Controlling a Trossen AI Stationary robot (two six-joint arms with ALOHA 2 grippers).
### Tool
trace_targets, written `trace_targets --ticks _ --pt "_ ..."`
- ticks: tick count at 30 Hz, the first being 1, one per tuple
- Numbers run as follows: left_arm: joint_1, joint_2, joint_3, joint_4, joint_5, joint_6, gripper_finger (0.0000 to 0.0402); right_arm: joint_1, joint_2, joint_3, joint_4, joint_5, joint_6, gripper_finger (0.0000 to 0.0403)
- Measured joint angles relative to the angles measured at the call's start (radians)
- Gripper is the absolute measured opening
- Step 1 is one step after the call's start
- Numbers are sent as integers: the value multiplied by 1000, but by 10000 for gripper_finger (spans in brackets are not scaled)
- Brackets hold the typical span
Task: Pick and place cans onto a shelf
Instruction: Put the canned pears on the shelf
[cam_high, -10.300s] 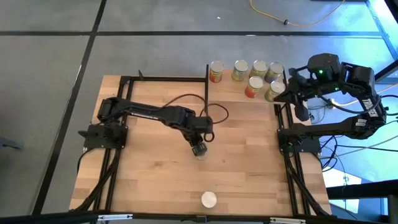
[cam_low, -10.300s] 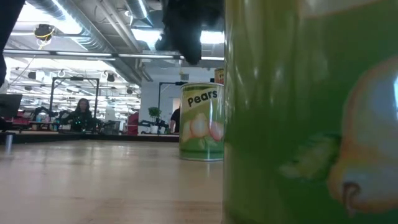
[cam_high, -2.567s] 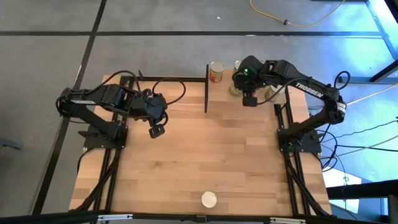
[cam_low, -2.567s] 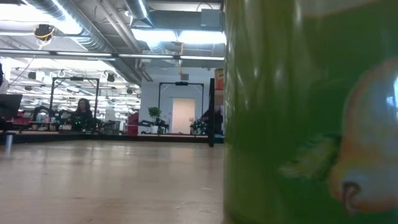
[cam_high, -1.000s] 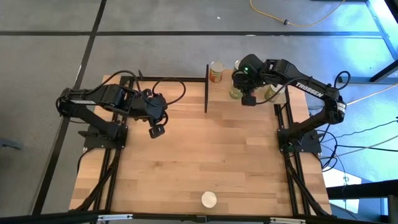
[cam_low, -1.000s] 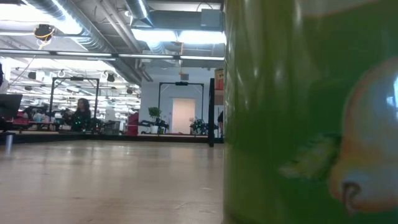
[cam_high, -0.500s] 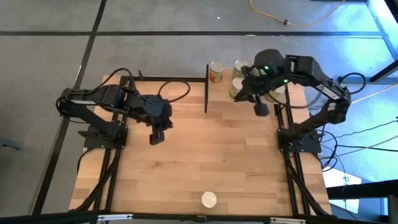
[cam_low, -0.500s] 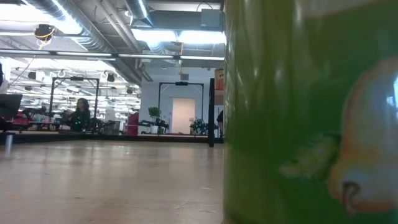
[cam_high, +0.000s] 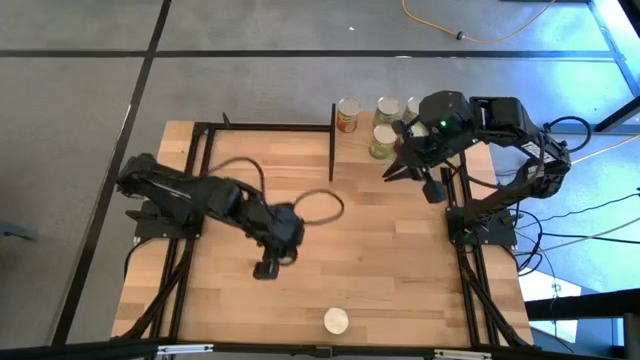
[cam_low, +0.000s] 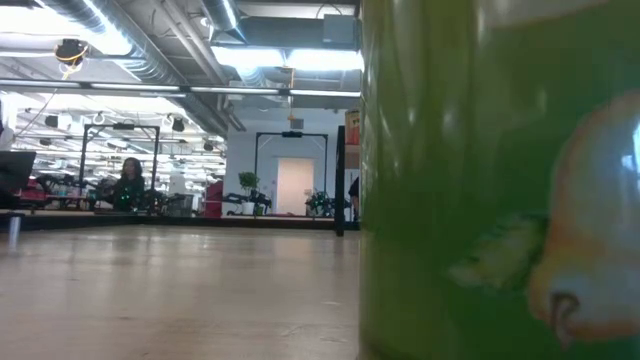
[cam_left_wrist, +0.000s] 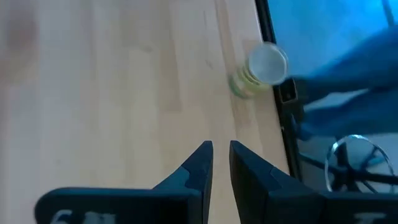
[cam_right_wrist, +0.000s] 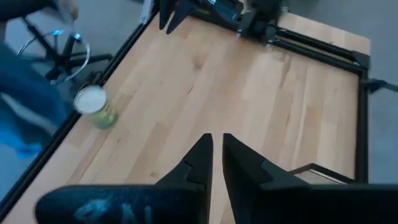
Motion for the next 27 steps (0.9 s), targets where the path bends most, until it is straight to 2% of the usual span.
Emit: trace_targets --ticks 7,14,23,27 --pt "-67 126 0 209 2 -131 47 50 -14 0 -123 0 -19 39" --pt "-103 237 0 364 1 -193 47 103 -39 0 -144 -1 -21 40" --pt "-118 283 0 370 0 -224 3 115 -64 0 -148 -1 -19 40" --pt "-115 283 0 376 -8 -306 11 115 -66 0 -147 0 -18 40"
